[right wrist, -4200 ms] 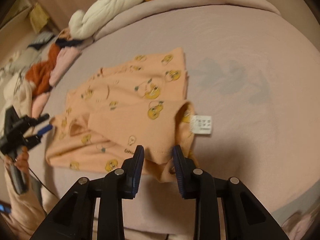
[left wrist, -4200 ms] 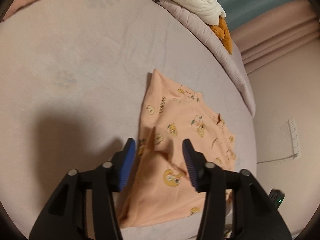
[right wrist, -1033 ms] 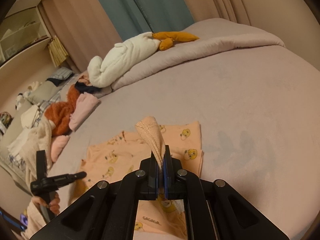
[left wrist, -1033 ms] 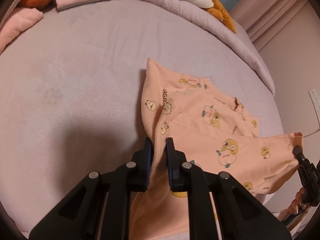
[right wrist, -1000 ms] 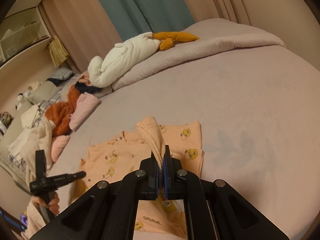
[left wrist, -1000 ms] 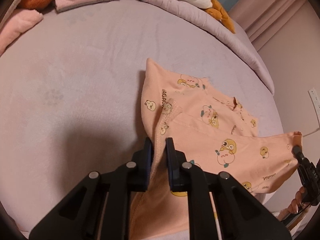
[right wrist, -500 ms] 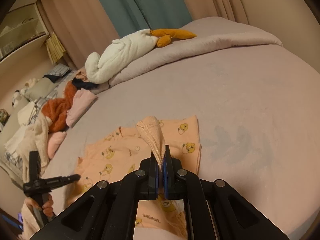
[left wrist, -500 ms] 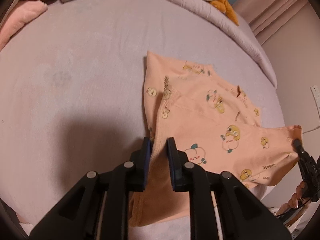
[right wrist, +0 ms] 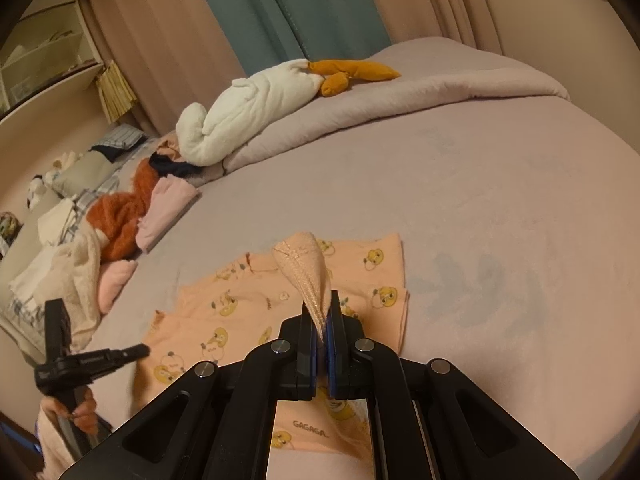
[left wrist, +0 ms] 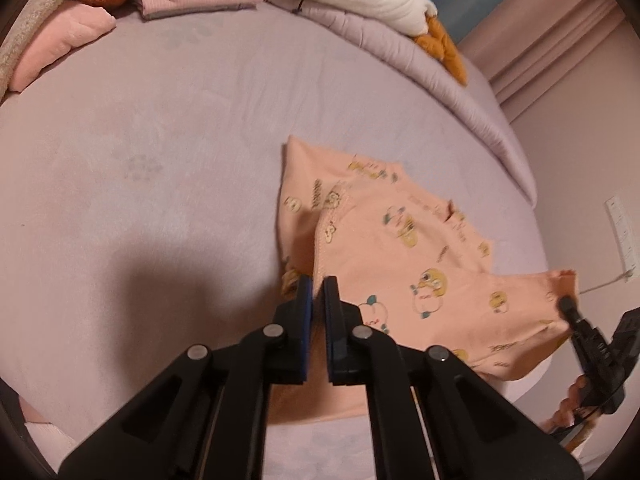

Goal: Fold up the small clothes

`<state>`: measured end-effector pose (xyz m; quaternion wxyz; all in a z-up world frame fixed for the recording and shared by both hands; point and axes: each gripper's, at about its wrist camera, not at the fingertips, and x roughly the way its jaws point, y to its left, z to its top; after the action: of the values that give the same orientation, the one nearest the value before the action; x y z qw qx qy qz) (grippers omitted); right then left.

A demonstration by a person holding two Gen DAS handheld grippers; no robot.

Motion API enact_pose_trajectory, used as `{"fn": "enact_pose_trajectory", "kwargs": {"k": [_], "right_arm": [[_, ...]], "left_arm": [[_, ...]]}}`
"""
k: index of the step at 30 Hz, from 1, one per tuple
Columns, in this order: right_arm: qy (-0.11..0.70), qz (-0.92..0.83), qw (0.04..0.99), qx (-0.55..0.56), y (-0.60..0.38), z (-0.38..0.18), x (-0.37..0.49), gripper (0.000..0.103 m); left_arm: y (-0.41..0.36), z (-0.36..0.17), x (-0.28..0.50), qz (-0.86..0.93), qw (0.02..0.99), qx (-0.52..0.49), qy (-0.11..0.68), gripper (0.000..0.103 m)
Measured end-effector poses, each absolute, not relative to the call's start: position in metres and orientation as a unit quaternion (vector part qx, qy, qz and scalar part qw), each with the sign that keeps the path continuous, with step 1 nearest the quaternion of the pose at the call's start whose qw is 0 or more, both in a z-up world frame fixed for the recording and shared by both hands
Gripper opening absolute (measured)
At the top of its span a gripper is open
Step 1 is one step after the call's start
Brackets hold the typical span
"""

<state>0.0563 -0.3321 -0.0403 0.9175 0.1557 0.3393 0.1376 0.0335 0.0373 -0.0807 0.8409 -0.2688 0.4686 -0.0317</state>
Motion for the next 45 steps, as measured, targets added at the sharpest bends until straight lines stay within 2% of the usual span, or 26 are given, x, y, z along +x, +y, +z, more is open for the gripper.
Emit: {"fn": "enact_pose_trajectory", "kwargs": {"k": [8, 20, 30, 45], "right_arm": [[0.314, 0.144, 0.926, 0.155, -0.33, -0.024, 0.061, 0.005], [0.304, 0.127, 0.933, 0.143, -0.326, -0.011, 0.103, 0.005], [0.342, 0.11, 0.92, 0.155, -0.328, -0.04, 0.162, 0.005], [0.446, 0.067, 0.882, 0.139, -0.331, -0.122, 0.214, 0.005]], "left_arm": [[0.036, -0.047, 0.029, -0.042, 0.867, -0.261, 0.423, 0.004], [0.041, -0.034, 0.064, -0.051, 0.876, -0.262, 0.402, 0.004], [0.049, -0.058, 0.116, -0.04, 0.864, -0.284, 0.413, 0.004], [0.059, -0.119, 0.158, 0.0, 0.846, -0.246, 0.472, 0.005]]}}
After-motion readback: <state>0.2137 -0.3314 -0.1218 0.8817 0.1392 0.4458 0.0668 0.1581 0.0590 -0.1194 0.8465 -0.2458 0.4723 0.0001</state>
